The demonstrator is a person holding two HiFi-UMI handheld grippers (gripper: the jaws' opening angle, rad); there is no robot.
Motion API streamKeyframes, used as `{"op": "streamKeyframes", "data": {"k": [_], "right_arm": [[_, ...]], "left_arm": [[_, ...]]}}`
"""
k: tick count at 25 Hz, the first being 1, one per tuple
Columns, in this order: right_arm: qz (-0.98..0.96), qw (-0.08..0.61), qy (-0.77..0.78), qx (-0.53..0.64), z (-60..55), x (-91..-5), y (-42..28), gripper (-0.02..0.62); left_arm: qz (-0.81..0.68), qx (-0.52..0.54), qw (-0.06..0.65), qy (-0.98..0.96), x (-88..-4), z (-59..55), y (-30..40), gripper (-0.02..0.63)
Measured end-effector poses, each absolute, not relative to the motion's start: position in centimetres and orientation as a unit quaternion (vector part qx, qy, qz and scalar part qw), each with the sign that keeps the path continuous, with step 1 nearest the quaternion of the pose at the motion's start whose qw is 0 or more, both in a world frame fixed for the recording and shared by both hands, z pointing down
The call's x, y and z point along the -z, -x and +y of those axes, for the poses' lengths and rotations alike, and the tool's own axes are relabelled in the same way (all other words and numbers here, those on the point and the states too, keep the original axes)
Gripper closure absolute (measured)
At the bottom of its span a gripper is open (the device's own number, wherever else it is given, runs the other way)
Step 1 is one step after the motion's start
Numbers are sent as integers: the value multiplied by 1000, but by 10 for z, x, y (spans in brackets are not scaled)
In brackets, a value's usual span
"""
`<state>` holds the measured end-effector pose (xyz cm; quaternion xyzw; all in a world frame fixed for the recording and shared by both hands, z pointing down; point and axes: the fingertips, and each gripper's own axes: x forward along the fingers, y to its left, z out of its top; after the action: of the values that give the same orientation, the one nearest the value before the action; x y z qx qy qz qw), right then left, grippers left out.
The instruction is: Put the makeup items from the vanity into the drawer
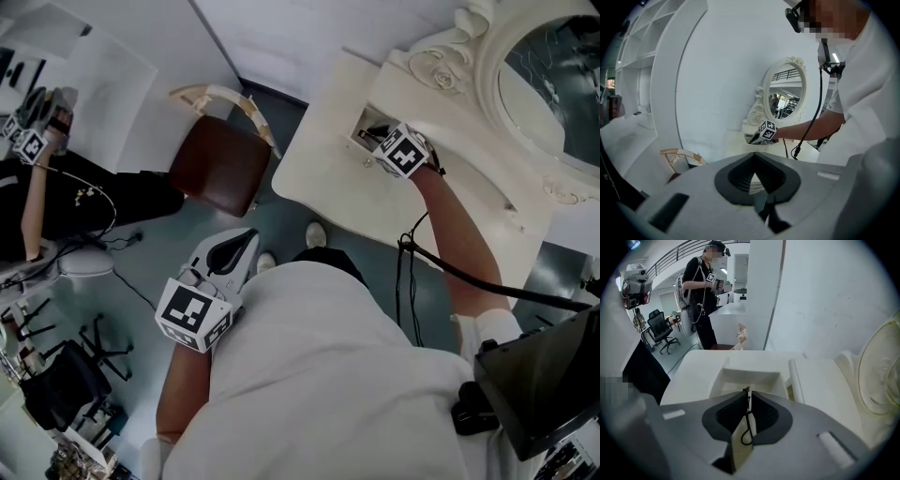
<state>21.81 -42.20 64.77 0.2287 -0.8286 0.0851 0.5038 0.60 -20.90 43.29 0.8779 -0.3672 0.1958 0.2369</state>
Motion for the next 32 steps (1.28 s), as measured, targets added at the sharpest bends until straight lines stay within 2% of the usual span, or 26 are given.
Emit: {"op": "streamKeyframes", "data": {"k": [3, 10, 16, 32], "right_arm": [[-828, 499, -242, -84, -422, -642, -218, 522], [-827, 471, -299, -76, -410, -608, -218, 546], [-822, 431, -361, -87, -373, -578, -217, 594], [-822, 327, -437, -160, -173, -543, -131, 594]], "left_arm": [[-362, -197, 234, -881, -432, -206, 1, 604], [-334, -192, 222, -896, -426, -198, 13, 604], [-294, -185, 205, -915, -423, -185, 21, 604], [-194, -181, 169, -949, -421, -110, 53, 604]]}}
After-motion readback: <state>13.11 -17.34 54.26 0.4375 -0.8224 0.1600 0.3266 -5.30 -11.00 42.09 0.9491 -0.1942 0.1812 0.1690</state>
